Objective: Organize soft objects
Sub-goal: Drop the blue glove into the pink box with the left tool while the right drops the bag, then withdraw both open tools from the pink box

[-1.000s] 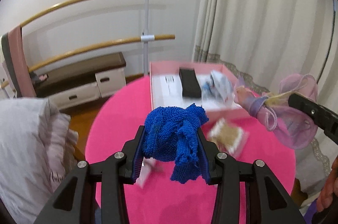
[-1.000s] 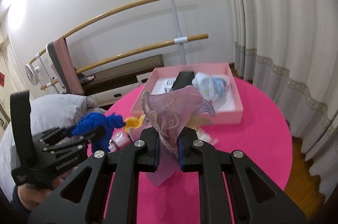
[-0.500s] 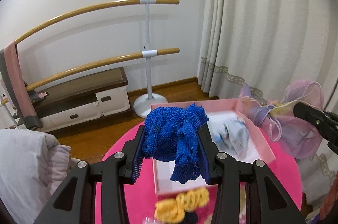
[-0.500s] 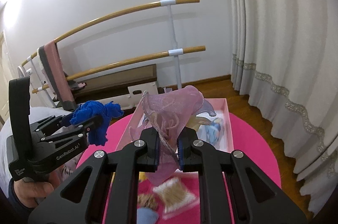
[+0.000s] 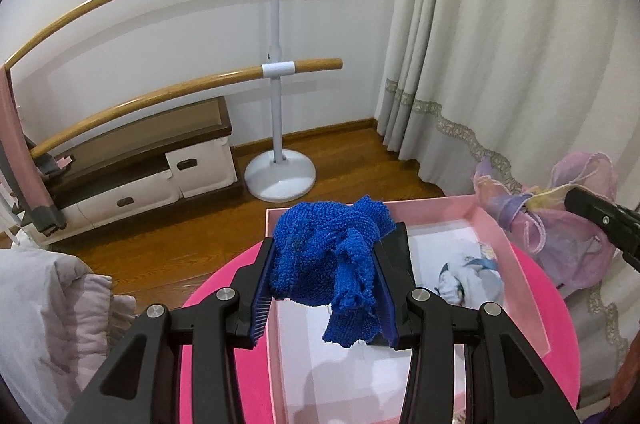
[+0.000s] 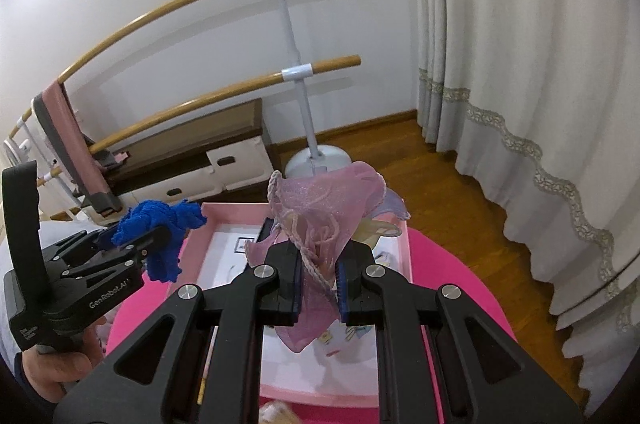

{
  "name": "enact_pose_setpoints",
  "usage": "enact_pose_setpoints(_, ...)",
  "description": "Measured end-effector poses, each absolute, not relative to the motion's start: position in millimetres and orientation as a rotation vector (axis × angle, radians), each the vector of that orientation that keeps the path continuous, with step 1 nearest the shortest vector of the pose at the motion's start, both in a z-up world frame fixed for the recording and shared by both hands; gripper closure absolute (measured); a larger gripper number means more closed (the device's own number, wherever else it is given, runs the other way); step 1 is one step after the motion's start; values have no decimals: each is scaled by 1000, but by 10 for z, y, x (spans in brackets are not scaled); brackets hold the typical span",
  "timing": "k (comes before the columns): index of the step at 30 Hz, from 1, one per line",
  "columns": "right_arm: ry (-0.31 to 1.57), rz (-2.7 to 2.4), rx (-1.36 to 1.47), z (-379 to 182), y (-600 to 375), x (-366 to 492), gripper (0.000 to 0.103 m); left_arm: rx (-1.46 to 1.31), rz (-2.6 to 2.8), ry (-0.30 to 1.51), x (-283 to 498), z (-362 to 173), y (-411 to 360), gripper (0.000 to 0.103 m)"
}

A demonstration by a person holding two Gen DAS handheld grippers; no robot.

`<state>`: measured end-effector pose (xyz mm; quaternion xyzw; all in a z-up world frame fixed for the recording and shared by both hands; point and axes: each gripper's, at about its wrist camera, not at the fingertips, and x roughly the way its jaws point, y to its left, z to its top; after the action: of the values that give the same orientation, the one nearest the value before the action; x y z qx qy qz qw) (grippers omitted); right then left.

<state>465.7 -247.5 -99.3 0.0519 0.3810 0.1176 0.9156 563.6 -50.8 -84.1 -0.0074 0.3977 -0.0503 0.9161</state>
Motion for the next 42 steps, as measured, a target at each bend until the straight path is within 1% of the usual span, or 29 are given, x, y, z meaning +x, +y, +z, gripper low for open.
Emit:
enact_pose_setpoints(6, 828, 221, 96, -1108, -2469, 4916, 91, -12, -107, 847, 5944, -965, -523, 62)
enact_pose_setpoints(12, 895, 211, 93, -1341, -2426, 5139, 91, 9, -108, 888, 6281, -1108, -600, 61)
enact_pose_setpoints(13, 902, 209, 95, -1376, -2436, 5149, 91, 13, -103, 894, 6317, -1132, -619, 59)
enact_pose_setpoints(16, 935, 206, 102, -1523, -2420, 5246, 90, 27, -95, 912, 6462, -1215, -689, 56)
enact_pose_setpoints(18, 938, 201, 109, -1573, -2423, 5272, 84, 37, -96, 927, 6527, -1269, -739, 49)
enact_pose_setpoints(19, 939, 196, 111, -1598, -2425, 5281, 76, 40, -92, 927, 6551, -1284, -751, 41)
enact_pose_setpoints(20, 947, 196, 116, -1631, -2424, 5287, 62, 43, -83, 921, 6546, -1284, -768, 31)
enact_pose_setpoints(21, 952, 203, 120, -1652, -2425, 5283, 53, 45, -78, 911, 6555, -1277, -771, 26)
enact_pose_setpoints(22, 947, 203, 124, -1669, -2435, 5258, 34, 47, -76, 903, 6530, -1278, -777, 15)
enact_pose_setpoints(23, 941, 202, 128, -1671, -2449, 5237, 21, 54, -68, 890, 6497, -1270, -784, 9)
enact_pose_setpoints(24, 933, 204, 138, -1668, -2470, 5214, 15, 60, -61, 877, 6454, -1261, -793, 8)
enact_pose_setpoints(26, 918, 205, 172, -1648, -2530, 5145, 1, 69, -54, 854, 6379, -1234, -819, 7)
enact_pose_setpoints(27, 912, 205, 181, -1633, -2554, 5117, 0, 70, -54, 848, 6345, -1225, -835, 7)
enact_pose_setpoints(34, 813, 205, 220, -1302, -2673, 4705, 0, 50, -36, 772, 5886, -1035, -877, 5)
enact_pose_setpoints(36, 782, 207, 223, -1193, -2690, 4555, 0, 56, -34, 738, 5666, -977, -851, 5)
enact_pose_setpoints(39, 727, 207, 209, -984, -2672, 4225, 0, 56, -33, 686, 5294, -891, -866, 1)
enact_pose_setpoints(42, 680, 202, 207, -855, -2654, 3935, 0, 42, -44, 634, 4888, -803, -857, 1)
